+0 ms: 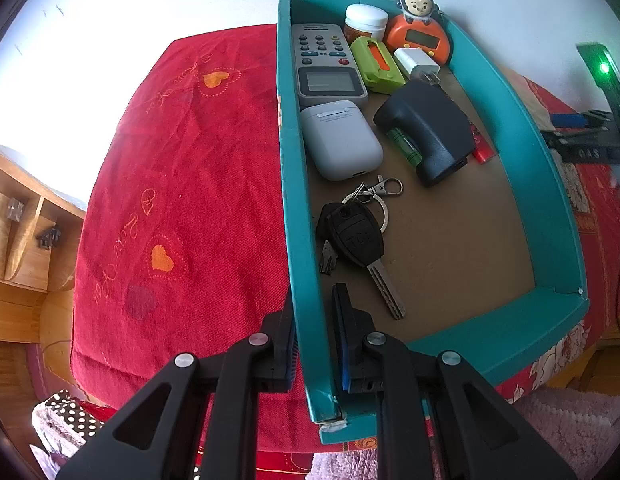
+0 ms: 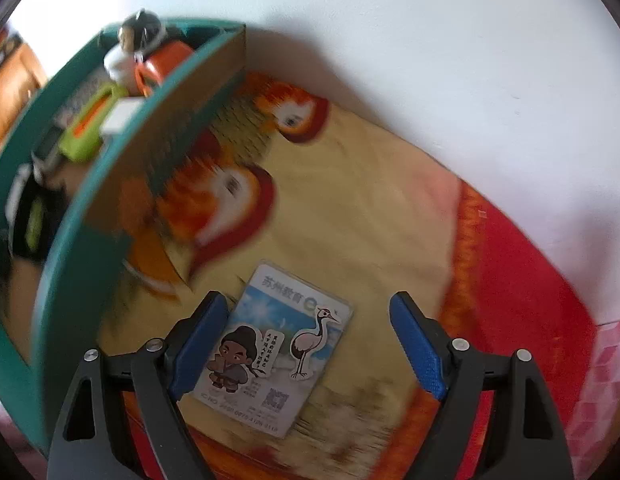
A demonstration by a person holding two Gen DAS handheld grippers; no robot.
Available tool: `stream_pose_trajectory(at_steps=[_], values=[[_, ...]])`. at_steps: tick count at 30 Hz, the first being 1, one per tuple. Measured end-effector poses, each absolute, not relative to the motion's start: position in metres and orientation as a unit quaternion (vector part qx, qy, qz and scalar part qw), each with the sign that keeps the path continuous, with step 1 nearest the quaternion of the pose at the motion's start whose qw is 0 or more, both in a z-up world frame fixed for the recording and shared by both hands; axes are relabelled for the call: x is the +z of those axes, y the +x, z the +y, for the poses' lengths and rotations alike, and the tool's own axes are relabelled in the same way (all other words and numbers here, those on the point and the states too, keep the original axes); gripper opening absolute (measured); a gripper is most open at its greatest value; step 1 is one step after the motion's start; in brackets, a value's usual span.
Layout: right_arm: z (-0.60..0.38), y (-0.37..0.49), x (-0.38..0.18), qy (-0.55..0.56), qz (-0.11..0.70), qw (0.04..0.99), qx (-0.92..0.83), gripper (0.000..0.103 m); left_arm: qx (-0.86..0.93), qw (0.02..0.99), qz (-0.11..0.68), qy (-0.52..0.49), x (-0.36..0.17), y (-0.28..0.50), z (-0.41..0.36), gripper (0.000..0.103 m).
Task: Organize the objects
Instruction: 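Position the right gripper around the printed card and grasp it, then lift the card with the right gripper and carry it over the tray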
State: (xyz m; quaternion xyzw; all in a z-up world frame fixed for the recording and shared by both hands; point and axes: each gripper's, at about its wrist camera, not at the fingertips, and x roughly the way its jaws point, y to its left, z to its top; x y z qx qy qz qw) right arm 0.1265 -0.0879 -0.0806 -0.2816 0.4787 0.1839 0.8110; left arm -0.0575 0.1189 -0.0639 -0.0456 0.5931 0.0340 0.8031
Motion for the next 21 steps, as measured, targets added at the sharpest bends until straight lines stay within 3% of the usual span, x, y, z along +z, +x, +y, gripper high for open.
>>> stream_pose_trajectory(at_steps=[10,16,18,21], values=[[-0.126,0.117,-0.079,-0.116,0.530,0.832,0.120,0.083,0.030,0.803,0.593,-0.046,-0.064,-0.057,0.121,0.014],[-0.134,0.106,-0.087,-0.100,0.514,0.847,0.090,0.069,0.025,0.804,0.593,-0.045,-0.064,-0.057,0.124,0.014],[-0.135,0.090,-0.089,-0.097,0.508,0.851,0.090,0.058,0.023,0.804,0.592,-0.045,-0.064,-0.057,0.125,0.014],[-0.130,0.088,-0.083,-0.082,0.507,0.853,0.086,0.057,0.019,0.805,0.592,-0.045,-0.064,-0.058,0.126,0.014]])
